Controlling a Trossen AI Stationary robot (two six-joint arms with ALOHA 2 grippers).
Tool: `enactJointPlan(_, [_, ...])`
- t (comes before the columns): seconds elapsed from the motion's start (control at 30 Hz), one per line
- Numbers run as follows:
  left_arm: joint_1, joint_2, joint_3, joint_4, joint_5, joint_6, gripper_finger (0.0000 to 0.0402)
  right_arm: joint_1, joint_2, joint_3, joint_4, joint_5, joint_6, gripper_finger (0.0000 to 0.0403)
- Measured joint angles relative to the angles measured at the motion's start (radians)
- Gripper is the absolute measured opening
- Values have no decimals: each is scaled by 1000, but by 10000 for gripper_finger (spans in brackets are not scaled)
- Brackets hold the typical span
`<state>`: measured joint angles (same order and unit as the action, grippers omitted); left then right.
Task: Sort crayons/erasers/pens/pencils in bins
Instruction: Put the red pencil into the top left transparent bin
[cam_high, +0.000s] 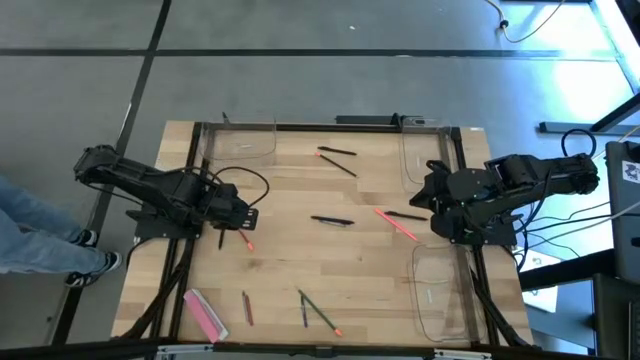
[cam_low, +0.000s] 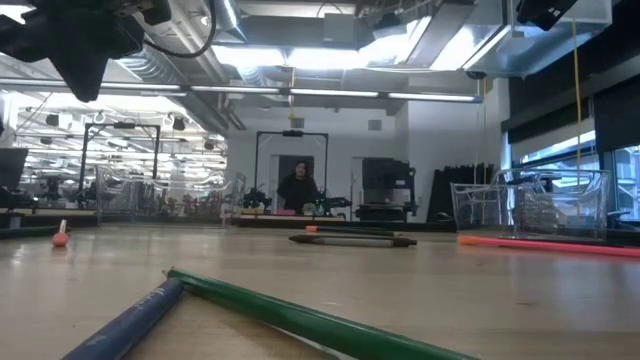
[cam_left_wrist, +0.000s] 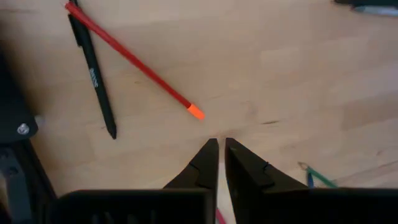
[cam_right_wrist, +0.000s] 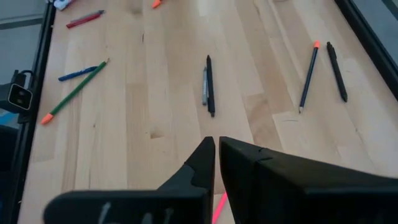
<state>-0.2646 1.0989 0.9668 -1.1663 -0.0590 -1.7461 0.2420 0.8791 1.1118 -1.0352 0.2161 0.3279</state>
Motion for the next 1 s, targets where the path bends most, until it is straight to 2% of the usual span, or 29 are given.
enactJointPlan(0.17, [0,53,0,-20,77,-35,68,0,0,0,0,1,0,27])
enactJointPlan(0.33, [3,113,0,-8,169,-185,97,0,0,0,0,1,0,27])
enactJointPlan(0.47, [-11,167,0,28,166,-275,97,0,0,0,0,1,0,27])
enactJointPlan(0.73, [-32,302,0,58,95,-386,97,0,0,0,-1,1,1,27])
enactJointPlan(1.0, [-30,407,-1,108,83,-372,97,0,0,0,-1,1,0,27])
